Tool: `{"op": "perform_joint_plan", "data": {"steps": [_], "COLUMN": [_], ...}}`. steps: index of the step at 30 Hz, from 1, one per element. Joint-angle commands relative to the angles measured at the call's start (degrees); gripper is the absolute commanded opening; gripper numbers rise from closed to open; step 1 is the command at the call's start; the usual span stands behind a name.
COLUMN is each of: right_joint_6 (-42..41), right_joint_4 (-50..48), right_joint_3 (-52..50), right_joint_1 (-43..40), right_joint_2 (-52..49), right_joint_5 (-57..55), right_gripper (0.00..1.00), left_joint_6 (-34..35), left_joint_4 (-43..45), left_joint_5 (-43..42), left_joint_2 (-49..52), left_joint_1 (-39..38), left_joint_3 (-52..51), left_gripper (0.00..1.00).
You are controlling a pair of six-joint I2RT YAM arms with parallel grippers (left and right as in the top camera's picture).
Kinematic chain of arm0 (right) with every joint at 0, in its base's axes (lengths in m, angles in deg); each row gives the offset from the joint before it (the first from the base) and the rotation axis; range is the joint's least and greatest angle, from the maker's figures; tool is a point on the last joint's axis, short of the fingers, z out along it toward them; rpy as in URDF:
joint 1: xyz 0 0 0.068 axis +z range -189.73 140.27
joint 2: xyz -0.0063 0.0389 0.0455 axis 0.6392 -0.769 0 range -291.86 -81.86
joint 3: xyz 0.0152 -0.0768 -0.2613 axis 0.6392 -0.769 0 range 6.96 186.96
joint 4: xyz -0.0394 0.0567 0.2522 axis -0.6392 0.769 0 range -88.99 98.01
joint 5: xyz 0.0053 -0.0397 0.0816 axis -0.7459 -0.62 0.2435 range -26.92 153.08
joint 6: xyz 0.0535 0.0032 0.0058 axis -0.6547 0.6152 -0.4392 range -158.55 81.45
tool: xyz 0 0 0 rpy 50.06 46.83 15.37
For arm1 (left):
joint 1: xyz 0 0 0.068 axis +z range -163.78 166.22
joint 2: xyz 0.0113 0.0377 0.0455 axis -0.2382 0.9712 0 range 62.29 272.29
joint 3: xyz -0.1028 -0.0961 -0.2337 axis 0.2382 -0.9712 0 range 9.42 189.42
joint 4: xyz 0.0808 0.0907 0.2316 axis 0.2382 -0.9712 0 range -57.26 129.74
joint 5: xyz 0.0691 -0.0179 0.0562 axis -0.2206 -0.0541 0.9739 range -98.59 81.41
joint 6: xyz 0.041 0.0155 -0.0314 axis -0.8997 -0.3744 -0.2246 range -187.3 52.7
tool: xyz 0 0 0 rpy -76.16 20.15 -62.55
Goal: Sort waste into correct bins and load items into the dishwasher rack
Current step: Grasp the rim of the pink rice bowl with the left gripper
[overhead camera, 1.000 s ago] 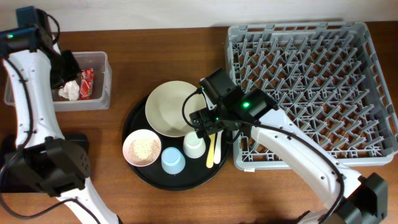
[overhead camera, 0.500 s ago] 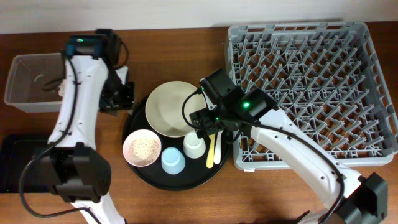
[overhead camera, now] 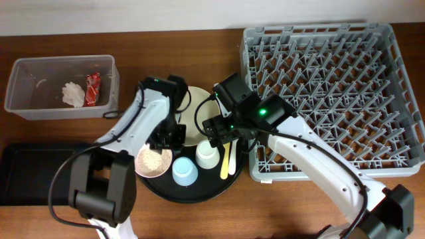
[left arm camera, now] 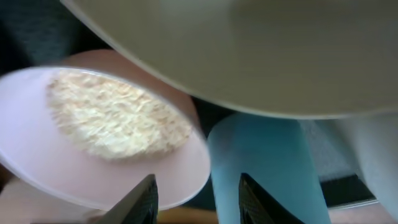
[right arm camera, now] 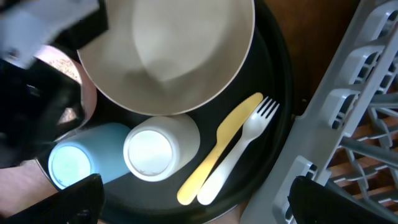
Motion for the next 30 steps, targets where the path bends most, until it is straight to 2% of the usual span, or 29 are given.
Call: {"op": "perform_joint_plan", "data": {"steps": [1,8,10,11,12,21,25,30], "right_joint_6": [-0.7,-0.7,-0.7,-0.7,-0.7,-0.7,-0.7,-0.7], "right_joint_4": [0.0,0.0,0.0,0.0,0.0,0.0,0.0,0.0], "right_joint_3": [0.9,0.9,0.9,0.9,0.9,0.9,0.9,0.9], "right_joint_1": [0.1,0.1,0.1,0.1,0.1,0.1,0.1,0.1], "right_joint_2": [0.8,0.8,0.8,0.8,0.8,0.8,0.8,0.8], "right_joint_5": [-0.5,-0.5,-0.5,-0.5,-0.5,-0.5,-0.5,-0.5], "right_gripper": [0.98,0.98,0.98,0.98,0.98,0.98,0.98,0.98], "left_joint_6": [2.5,2.5,2.5,2.5,2.5,2.5,2.5,2.5], "left_joint_4": [3.1,7.3,7.4,7.4,7.3,9.2,10.3,10.3], "left_joint_5": [-0.6,-0.4,-0.4,-0.4,-0.4,-0.3,2.6,3.4], "left_joint_2": [-1.5,-1.5,-1.5,-1.5,-1.5,-1.5,-1.7,-6.2], "left_joint_1": [-0.6,-0.6,-0.6,-0.6,-0.6,-0.6,-0.6,-0.6], "left_joint_3": [-4.1,-5.8,-5.8,-5.8,-5.8,-6.8,-7.7,-7.7], "left_gripper": [0.42,0.40,0.33,0.24,0.22,0.22,0.21,0.17]}}
